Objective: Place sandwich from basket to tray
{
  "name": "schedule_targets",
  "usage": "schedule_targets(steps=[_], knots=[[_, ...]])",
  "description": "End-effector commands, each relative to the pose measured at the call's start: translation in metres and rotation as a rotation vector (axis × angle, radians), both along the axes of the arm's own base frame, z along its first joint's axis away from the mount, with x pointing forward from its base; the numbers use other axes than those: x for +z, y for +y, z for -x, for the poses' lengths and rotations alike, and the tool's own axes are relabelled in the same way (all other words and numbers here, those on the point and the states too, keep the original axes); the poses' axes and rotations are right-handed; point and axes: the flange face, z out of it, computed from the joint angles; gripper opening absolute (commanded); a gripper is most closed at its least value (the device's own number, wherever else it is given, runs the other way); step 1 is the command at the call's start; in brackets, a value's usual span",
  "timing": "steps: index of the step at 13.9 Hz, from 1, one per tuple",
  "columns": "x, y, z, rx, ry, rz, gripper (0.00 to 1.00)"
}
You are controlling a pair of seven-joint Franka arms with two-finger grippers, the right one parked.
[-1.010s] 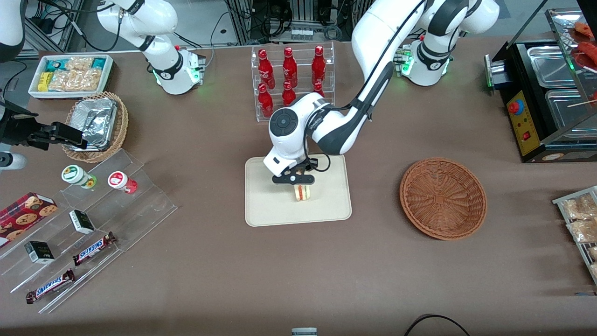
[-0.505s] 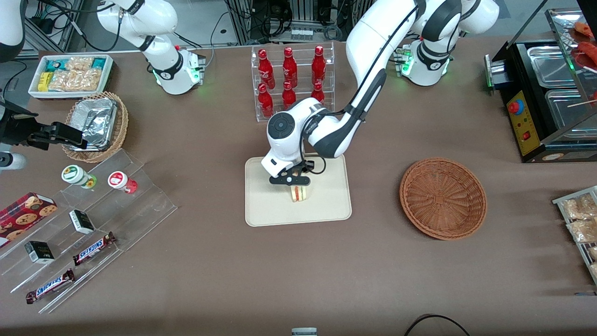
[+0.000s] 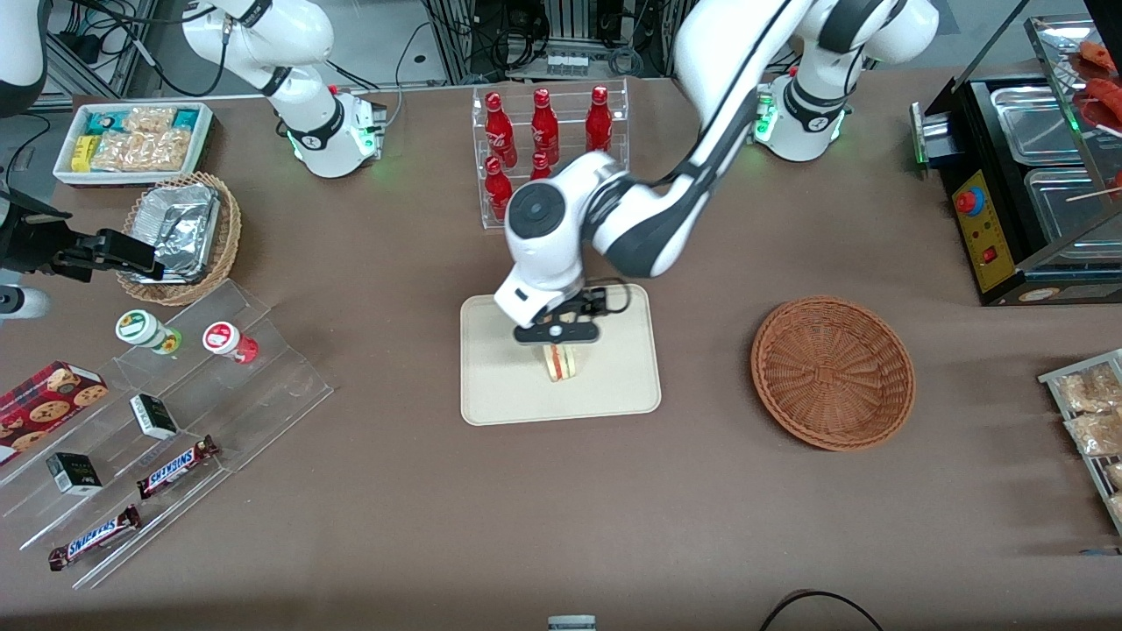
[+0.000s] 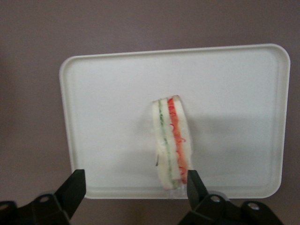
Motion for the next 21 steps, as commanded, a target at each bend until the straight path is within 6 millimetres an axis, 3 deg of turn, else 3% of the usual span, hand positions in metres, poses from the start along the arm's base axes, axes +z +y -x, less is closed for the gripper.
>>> schedule_targets(steps=[1, 3, 5, 8, 13, 14, 17, 21], knots=[[0.073, 0.066, -0.009, 0.083, 0.036, -0.015, 0.99], [0.119, 0.123, -0.020, 0.153, 0.015, 0.005, 0.99], [0.154, 0.175, -0.012, 0.148, 0.001, 0.021, 0.99], [0.185, 0.257, 0.000, 0.105, 0.011, 0.023, 0.99], [0.227, 0.371, -0.005, 0.009, 0.040, 0.029, 0.99], [0.232, 0.391, -0.006, -0.009, 0.047, 0.031, 0.99], [0.239, 0.417, -0.008, 0.013, 0.062, 0.017, 0.99], [0.253, 0.472, -0.018, -0.035, 0.045, 0.040, 0.99]])
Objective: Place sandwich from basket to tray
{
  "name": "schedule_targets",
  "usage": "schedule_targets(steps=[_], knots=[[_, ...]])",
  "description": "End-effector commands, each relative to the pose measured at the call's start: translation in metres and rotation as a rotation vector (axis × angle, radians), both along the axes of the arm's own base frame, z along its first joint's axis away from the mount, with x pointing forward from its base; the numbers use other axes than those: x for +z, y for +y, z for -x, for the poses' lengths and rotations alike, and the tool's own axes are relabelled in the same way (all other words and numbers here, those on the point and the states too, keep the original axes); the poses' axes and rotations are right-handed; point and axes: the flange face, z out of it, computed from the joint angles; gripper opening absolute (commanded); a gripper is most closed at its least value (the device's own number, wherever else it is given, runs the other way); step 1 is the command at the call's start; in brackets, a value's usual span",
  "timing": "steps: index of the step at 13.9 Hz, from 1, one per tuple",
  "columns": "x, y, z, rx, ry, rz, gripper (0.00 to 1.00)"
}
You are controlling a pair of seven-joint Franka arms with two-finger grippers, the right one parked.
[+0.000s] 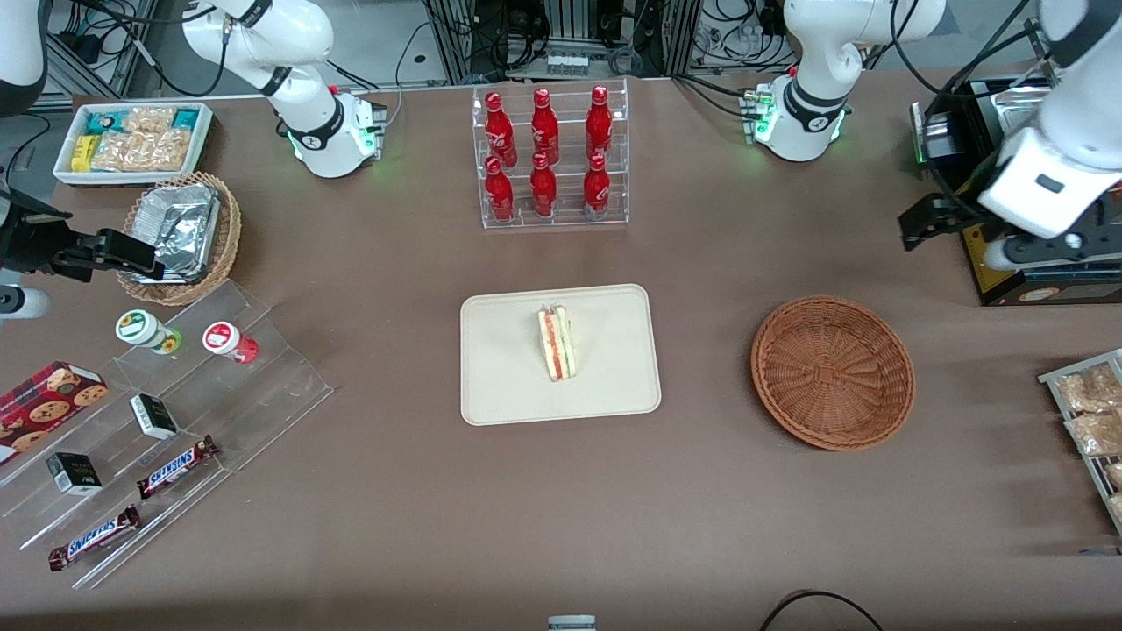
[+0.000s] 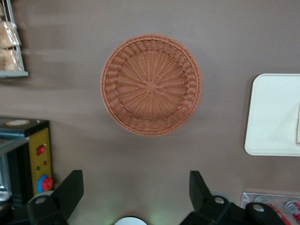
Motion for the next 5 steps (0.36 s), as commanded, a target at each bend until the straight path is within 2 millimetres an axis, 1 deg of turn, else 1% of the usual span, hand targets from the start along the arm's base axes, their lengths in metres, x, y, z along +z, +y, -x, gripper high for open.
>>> schedule_targets(steps=[1, 5], knots=[[0.0113, 0.0219, -0.0032, -0.042, 0.001, 0.016, 0.99], [0.0115, 0.0233, -0.0053, -0.045, -0.001, 0.018, 0.99]])
